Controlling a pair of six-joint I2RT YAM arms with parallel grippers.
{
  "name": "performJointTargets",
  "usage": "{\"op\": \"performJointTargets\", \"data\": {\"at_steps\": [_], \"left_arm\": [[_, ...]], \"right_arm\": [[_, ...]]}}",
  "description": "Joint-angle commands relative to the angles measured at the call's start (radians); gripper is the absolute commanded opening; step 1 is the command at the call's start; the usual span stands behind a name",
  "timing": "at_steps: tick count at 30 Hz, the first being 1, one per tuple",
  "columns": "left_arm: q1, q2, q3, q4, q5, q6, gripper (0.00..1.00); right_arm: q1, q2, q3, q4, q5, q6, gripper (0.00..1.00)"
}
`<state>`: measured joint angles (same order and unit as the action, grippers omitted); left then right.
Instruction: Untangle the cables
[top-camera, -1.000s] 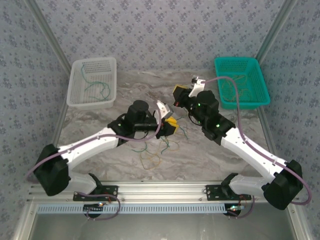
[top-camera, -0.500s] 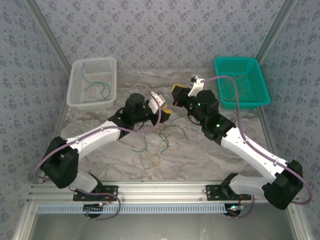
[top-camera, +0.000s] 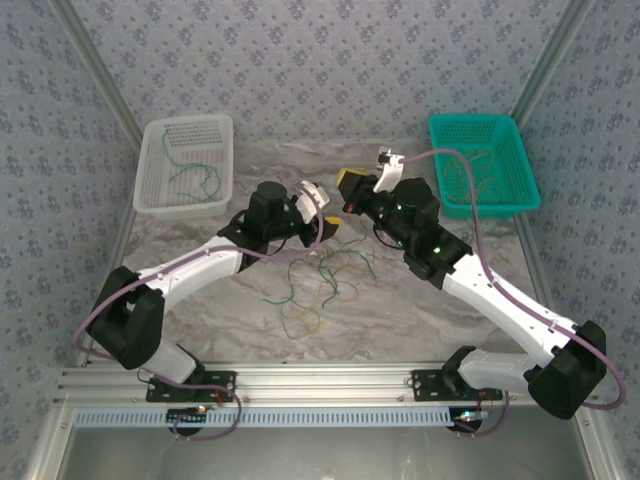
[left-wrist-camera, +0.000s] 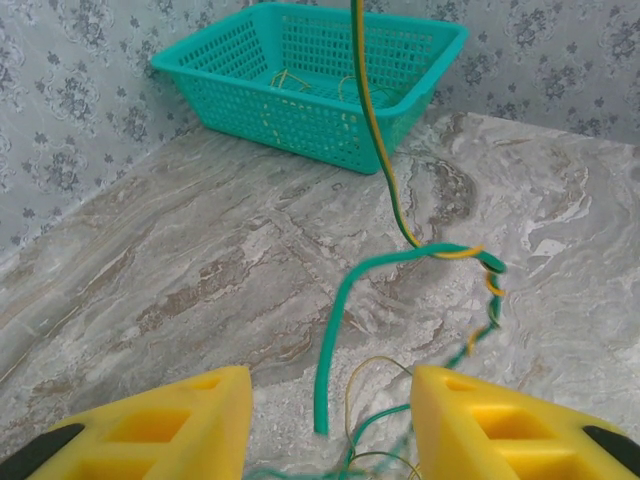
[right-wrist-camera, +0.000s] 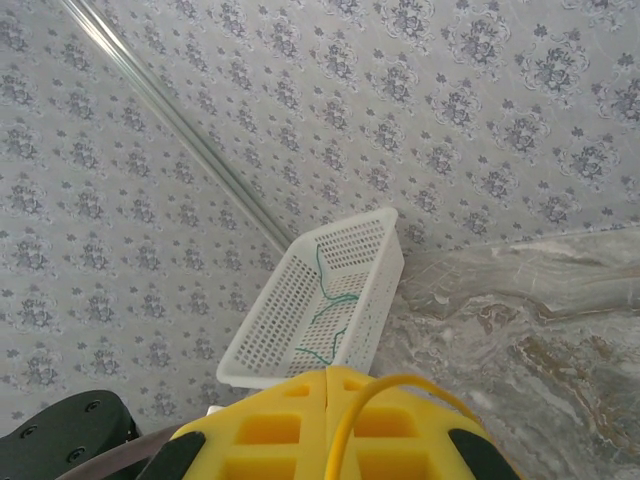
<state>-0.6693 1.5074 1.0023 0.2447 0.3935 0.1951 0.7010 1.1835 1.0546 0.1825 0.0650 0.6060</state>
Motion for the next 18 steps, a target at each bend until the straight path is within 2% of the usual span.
{"op": "performJointTargets", "data": {"at_steps": [1,9,11,12,13,16,18], "left_arm": [[0.003,0.010,0.045,0.061,0.071,0.024,0.46],[0.000,0.050,0.081,0.074,0.138,0.012,0.44],[0.000,0.057,0.088,0.066,0.154,0.013,0.35],[0.001,0.059,0.086,0.062,0.164,0.017,0.24],[0.001,0.060,0.083,0.059,0.165,0.018,0.18],[0.001,0.054,0.075,0.043,0.160,0.023,0.13],[0.001,0.042,0.064,0.032,0.143,0.020,0.06]], "right_arm": [[0.004,0.004,0.032,0.003,-0.025,-0.005,0.00],[-0.003,0.011,0.018,0.031,-0.063,0.010,0.00],[-0.008,0.010,0.014,0.031,-0.065,0.009,0.00],[-0.010,0.007,0.012,0.027,-0.065,0.010,0.00],[-0.014,0.003,0.011,0.025,-0.061,0.011,0.00],[-0.029,-0.017,-0.006,0.025,-0.046,0.013,0.00],[-0.042,-0.033,-0.015,0.019,-0.035,0.013,0.00]]}}
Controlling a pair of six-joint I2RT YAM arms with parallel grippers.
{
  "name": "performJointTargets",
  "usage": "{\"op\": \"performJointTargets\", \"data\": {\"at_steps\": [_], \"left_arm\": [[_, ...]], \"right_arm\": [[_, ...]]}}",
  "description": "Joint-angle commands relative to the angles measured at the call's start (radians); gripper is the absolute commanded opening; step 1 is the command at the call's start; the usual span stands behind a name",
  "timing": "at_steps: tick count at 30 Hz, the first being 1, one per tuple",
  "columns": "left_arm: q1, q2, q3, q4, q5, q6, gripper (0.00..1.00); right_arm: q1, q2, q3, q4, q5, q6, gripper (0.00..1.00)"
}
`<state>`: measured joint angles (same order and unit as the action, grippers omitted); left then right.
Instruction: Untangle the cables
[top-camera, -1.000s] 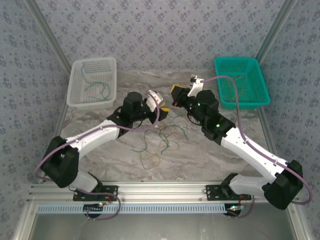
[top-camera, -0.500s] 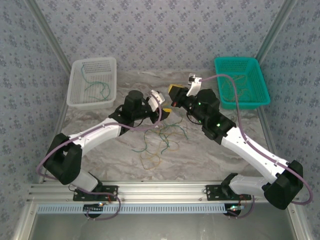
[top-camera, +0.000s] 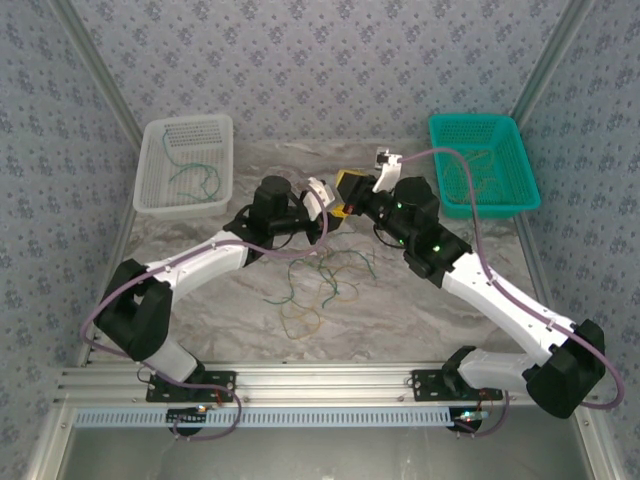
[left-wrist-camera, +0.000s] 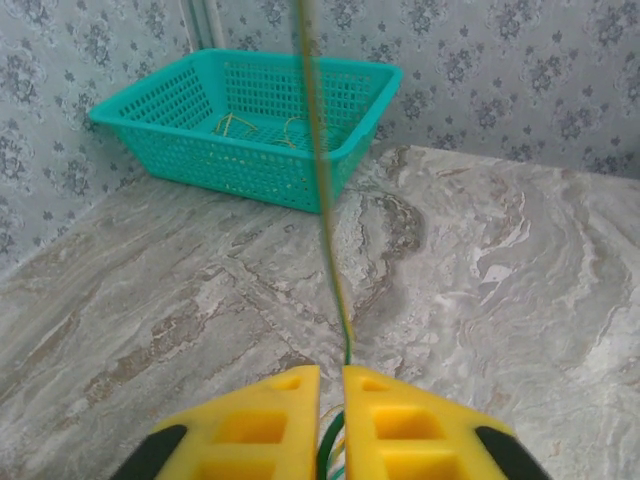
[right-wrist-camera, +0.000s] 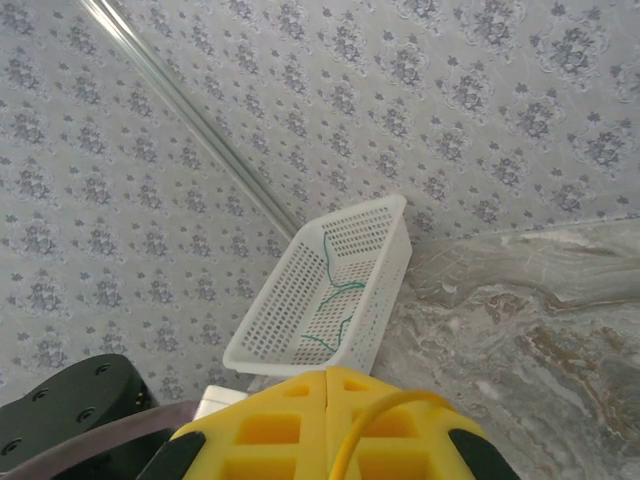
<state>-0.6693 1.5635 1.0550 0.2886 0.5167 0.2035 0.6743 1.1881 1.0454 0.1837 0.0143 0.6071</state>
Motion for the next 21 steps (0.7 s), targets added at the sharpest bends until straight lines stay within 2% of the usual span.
{"op": "performJointTargets", "data": {"at_steps": [1,3,5,6,9,11,14,21], "left_arm": [[0.001,-0.023,0.001,-0.008,0.007,0.010,0.05],[0.002,-0.041,-0.024,0.008,-0.011,0.007,0.00],[0.003,-0.059,-0.041,0.016,-0.034,-0.004,0.00],[0.003,-0.066,-0.044,0.013,-0.045,-0.008,0.08],[0.005,-0.085,-0.059,0.020,-0.067,-0.020,0.09],[0.004,-0.100,-0.077,0.039,-0.077,-0.031,0.03],[0.004,-0.124,-0.103,0.055,-0.074,-0.044,0.00],[0.004,-0.189,-0.167,0.054,-0.094,-0.049,0.00]], "right_arm": [[-0.023,-0.045,-0.010,0.010,0.021,0.010,0.00],[-0.044,-0.057,-0.017,-0.005,0.028,0.012,0.00],[-0.066,-0.067,-0.029,-0.011,0.029,0.015,0.00],[-0.077,-0.072,-0.032,-0.017,0.026,0.015,0.00],[-0.107,-0.083,-0.043,-0.016,0.011,0.014,0.00],[-0.121,-0.088,-0.045,-0.021,0.006,0.014,0.00],[-0.137,-0.096,-0.055,-0.029,0.020,0.010,0.00],[-0.183,-0.125,-0.074,-0.077,0.084,-0.005,0.00]]}}
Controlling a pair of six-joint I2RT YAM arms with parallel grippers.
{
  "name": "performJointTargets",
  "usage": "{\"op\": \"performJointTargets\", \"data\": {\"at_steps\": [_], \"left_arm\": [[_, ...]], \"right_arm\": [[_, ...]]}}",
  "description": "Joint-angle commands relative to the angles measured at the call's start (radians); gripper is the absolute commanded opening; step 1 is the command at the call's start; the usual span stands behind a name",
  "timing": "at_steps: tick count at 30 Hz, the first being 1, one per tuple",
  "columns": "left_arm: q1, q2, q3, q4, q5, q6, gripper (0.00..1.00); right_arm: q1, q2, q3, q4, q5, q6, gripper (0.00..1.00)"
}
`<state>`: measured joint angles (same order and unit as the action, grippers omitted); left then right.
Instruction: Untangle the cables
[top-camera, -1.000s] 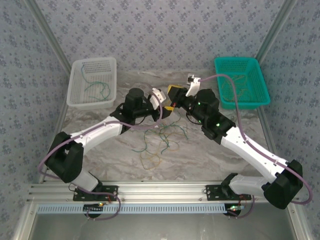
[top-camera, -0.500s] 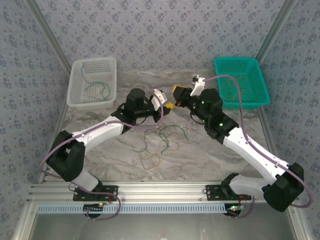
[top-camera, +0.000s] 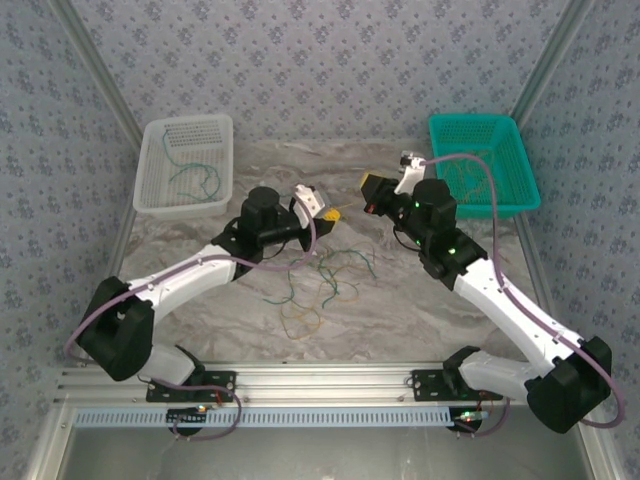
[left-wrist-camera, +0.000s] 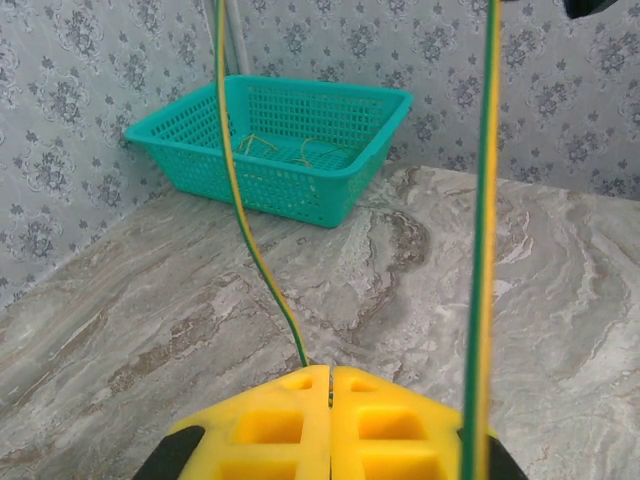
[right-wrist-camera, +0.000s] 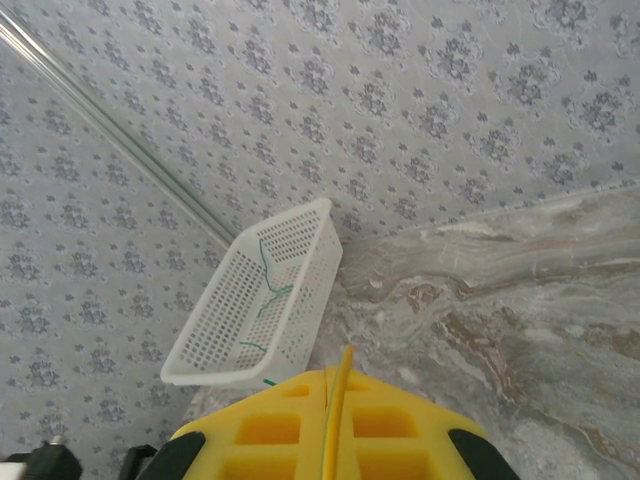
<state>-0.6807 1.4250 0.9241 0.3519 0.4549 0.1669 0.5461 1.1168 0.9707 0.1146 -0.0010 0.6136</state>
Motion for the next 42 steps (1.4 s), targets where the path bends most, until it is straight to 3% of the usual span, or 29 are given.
{"op": "performJointTargets", "data": {"at_steps": [1,28,42], "left_arm": [[0.015,-0.061,-0.047,-0.011,-0.044,-0.008,0.00],[0.106,-0.176,-0.207,-0.007,-0.174,-0.040,0.00],[0.119,-0.189,-0.222,-0.002,-0.201,-0.034,0.00]], "right_arm": [[-0.066,-0.067,-0.009,-0.009,0.108,-0.009,0.00],[-0.407,-0.289,-0.112,-0.135,0.002,0.155,0.00],[-0.488,-0.289,-0.114,-0.146,-0.061,0.169,0.00]]}}
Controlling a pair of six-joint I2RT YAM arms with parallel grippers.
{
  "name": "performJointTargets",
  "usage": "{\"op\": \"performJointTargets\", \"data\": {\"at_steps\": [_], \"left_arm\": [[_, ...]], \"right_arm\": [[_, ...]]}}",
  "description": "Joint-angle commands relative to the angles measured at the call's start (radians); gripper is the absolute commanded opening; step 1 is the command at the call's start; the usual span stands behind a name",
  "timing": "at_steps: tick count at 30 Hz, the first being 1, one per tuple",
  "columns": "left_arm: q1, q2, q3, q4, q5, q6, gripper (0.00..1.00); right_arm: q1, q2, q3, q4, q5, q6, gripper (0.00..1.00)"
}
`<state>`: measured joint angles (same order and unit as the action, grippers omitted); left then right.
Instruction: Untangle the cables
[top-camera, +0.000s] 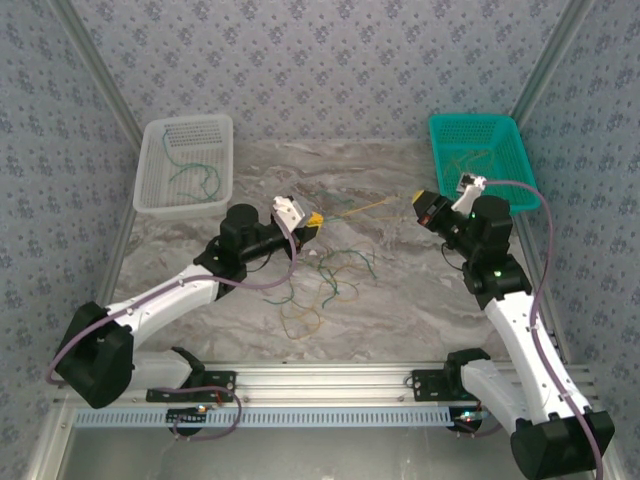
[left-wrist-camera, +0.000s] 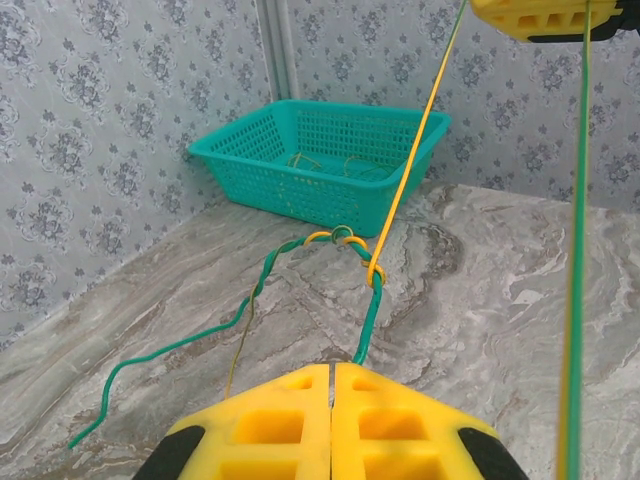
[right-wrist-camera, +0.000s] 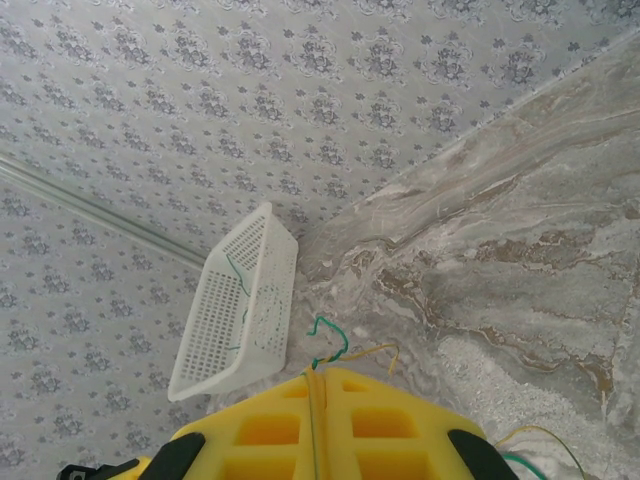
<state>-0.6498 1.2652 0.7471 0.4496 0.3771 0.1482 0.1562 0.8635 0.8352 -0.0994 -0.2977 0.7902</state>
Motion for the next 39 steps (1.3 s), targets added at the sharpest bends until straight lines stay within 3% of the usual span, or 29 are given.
{"op": "performJointTargets", "data": {"at_steps": [1,6,13,15,17,21,31,33,39], "left_arm": [[0.089,-0.027,-0.044,-0.099,-0.113,-0.019,0.00],[0.086,-0.028,-0.011,-0.128,-0.038,-0.049,0.00],[0.025,-0.039,0.008,-0.131,0.005,-0.049,0.22],[0.011,-0.048,0.006,-0.130,0.007,-0.054,0.27],[0.009,-0.071,-0.008,-0.111,0.010,-0.078,0.39],[0.009,-0.142,-0.052,-0.075,0.010,-0.108,0.42],[0.024,-0.340,-0.153,-0.050,-0.035,-0.138,0.57],[0.030,-0.368,-0.164,-0.046,-0.028,-0.148,0.70],[0.031,-0.449,-0.177,-0.047,0.038,-0.162,0.89]], "right_arm": [[-0.094,-0.023,0.027,0.075,0.208,-0.009,0.00],[0.015,0.060,0.058,0.118,0.163,-0.051,0.00],[0.151,0.182,0.133,0.190,0.116,-0.112,0.00],[0.159,0.206,0.149,0.198,0.111,-0.116,0.00],[0.160,0.225,0.164,0.206,0.099,-0.132,0.00],[0.148,0.255,0.211,0.195,0.036,-0.152,0.00],[0.137,0.296,0.304,0.141,-0.057,-0.305,0.00],[0.138,0.312,0.320,0.137,-0.082,-0.324,0.00],[0.145,0.346,0.349,0.116,-0.114,-0.386,0.00]]}}
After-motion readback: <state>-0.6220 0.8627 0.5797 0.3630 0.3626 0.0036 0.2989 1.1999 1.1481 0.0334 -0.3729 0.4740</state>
